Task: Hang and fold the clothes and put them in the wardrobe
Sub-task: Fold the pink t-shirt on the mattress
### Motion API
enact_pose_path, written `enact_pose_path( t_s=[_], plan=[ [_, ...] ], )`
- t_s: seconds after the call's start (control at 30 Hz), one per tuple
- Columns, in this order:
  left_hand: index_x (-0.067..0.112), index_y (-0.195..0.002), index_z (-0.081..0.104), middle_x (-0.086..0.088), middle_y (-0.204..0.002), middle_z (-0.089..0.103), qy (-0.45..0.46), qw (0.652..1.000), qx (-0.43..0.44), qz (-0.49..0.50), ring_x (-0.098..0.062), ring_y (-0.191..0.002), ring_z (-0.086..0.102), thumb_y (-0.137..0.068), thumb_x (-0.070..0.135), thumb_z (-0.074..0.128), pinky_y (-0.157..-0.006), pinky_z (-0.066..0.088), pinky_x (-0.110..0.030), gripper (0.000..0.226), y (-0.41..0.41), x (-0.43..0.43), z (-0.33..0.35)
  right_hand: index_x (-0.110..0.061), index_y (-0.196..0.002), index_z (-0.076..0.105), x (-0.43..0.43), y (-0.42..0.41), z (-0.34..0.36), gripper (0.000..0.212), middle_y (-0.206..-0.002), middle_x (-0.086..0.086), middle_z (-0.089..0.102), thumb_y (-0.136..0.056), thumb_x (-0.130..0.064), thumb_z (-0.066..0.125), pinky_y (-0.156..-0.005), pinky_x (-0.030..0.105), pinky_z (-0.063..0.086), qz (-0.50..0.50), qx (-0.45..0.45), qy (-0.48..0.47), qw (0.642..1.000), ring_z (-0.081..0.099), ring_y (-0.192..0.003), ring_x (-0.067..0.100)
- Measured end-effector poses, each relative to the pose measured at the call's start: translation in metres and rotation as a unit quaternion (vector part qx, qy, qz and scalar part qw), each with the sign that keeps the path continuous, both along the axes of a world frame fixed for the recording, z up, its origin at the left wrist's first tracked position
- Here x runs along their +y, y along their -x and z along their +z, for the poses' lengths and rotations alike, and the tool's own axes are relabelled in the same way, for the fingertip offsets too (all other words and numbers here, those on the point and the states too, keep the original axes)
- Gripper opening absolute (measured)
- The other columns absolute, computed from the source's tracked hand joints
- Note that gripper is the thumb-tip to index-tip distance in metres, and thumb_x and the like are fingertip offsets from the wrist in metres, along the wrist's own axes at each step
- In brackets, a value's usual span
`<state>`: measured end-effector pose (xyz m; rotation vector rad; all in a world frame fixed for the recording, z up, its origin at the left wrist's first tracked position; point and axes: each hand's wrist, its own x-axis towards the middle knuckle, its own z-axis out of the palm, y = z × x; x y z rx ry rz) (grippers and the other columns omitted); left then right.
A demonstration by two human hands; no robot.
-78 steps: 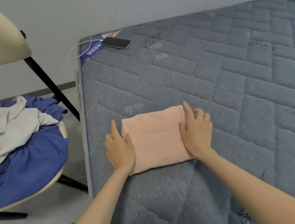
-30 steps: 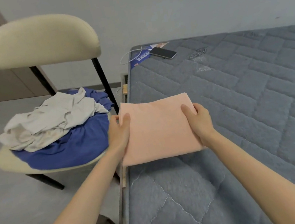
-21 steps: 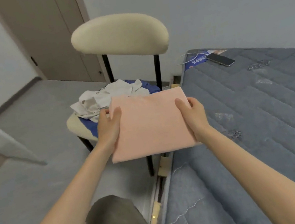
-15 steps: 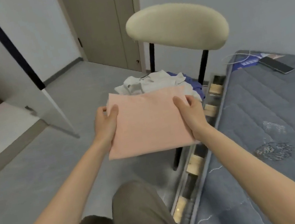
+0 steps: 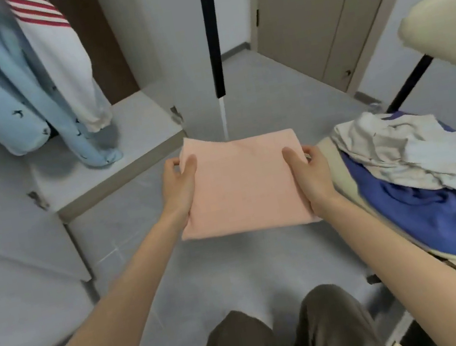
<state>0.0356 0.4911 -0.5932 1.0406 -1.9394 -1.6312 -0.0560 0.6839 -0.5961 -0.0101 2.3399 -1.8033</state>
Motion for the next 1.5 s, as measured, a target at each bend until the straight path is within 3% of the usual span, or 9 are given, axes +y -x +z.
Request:
enact_pose_path(
  t_s=[0.37,0.53,0.67,0.8,0.93,1.1,1.27,1.4,1.5],
  plan=[
    [0.015,-0.099,0.044,0.009,-0.084,0.047,0.018,0.994,0.013,0.108,-0.007,-0.073,0.048,-0.095,0.035,0.048,-0.061,0.037,-0.024,0.021,-0.060,-0.126,0.210,-0.015,-0.119,0.048,-0.143,-0.021,0.210,0.034,-0.103,-0.003,0.058,-0.093,-0.036,0.055,-0.069,0.028,0.045,0.123,-0.035,0.030,0.991,0.060,-0.088,0.014],
    [0.016,-0.095,0.043,0.002,-0.089,0.051,0.019,0.992,0.048,0.115,-0.013,-0.077,0.051,-0.095,0.035,0.047,-0.064,0.040,-0.028,0.019,-0.072,-0.173,0.327,-0.014,-0.120,0.050,-0.194,-0.023,0.328,0.036,-0.108,0.001,0.059,-0.093,-0.037,0.054,-0.067,0.029,0.045,0.154,-0.009,0.049,0.987,0.059,-0.085,0.015],
    [0.020,-0.091,0.042,-0.007,-0.101,0.054,0.017,0.990,0.076,0.119,-0.022,-0.087,0.053,-0.095,0.035,0.046,-0.075,0.042,-0.035,0.016,-0.075,-0.209,0.408,-0.013,-0.122,0.048,-0.233,-0.020,0.408,0.036,-0.095,-0.005,0.057,-0.095,-0.037,0.052,-0.056,0.024,0.039,0.175,0.019,0.065,0.982,0.056,-0.075,0.008],
    [0.015,-0.104,0.042,-0.003,-0.095,0.053,0.035,0.987,0.102,0.121,-0.020,-0.086,0.053,-0.096,0.034,0.046,-0.068,0.043,-0.032,0.021,-0.072,-0.242,0.473,-0.010,-0.126,0.046,-0.265,-0.009,0.470,0.039,-0.104,0.004,0.058,-0.096,-0.036,0.050,-0.056,0.025,0.038,0.194,0.039,0.086,0.976,0.054,-0.074,0.010],
    [0.012,-0.102,0.045,-0.002,-0.089,0.051,0.063,0.982,0.123,0.126,-0.015,-0.078,0.051,-0.096,0.031,0.046,-0.061,0.039,-0.028,0.020,-0.058,-0.269,0.525,-0.007,-0.122,0.047,-0.297,0.011,0.517,0.036,-0.099,0.005,0.057,-0.097,-0.032,0.049,-0.055,0.025,0.038,0.211,0.054,0.110,0.970,0.052,-0.071,0.010],
    [0.021,-0.068,0.035,-0.003,-0.071,0.039,0.095,0.972,0.159,0.144,-0.017,-0.067,0.038,-0.096,0.026,0.047,-0.062,0.030,-0.030,0.031,-0.021,-0.300,0.572,-0.012,-0.112,0.048,-0.339,0.056,0.563,0.024,-0.082,-0.002,0.055,-0.097,-0.030,0.049,-0.053,0.026,0.037,0.241,0.085,0.137,0.957,0.052,-0.068,0.011],
    [0.014,-0.088,0.047,-0.002,-0.080,0.048,0.129,0.959,0.177,0.180,-0.014,-0.070,0.045,-0.096,0.029,0.047,-0.060,0.036,-0.027,0.017,0.027,-0.334,0.612,-0.011,-0.114,0.048,-0.380,0.113,0.610,0.026,-0.085,-0.002,0.057,-0.097,-0.031,0.049,-0.055,0.027,0.038,0.280,0.114,0.158,0.940,0.054,-0.071,0.011],
    [0.016,-0.073,0.041,0.000,-0.075,0.045,0.133,0.952,0.187,0.203,-0.012,-0.064,0.043,-0.097,0.027,0.047,-0.053,0.033,-0.026,0.026,0.061,-0.363,0.640,-0.008,-0.115,0.054,-0.416,0.153,0.644,0.030,-0.085,0.000,0.060,-0.096,-0.031,0.051,-0.056,0.026,0.039,0.305,0.130,0.157,0.930,0.054,-0.070,0.012],
    [0.008,-0.095,0.049,-0.007,-0.084,0.052,0.124,0.951,0.192,0.206,-0.018,-0.073,0.050,-0.097,0.027,0.047,-0.059,0.039,-0.027,0.019,0.081,-0.387,0.657,-0.008,-0.108,0.056,-0.447,0.178,0.663,0.026,-0.087,0.002,0.060,-0.096,-0.031,0.050,-0.057,0.026,0.039,0.322,0.125,0.156,0.925,0.054,-0.071,0.014]
  ],
)
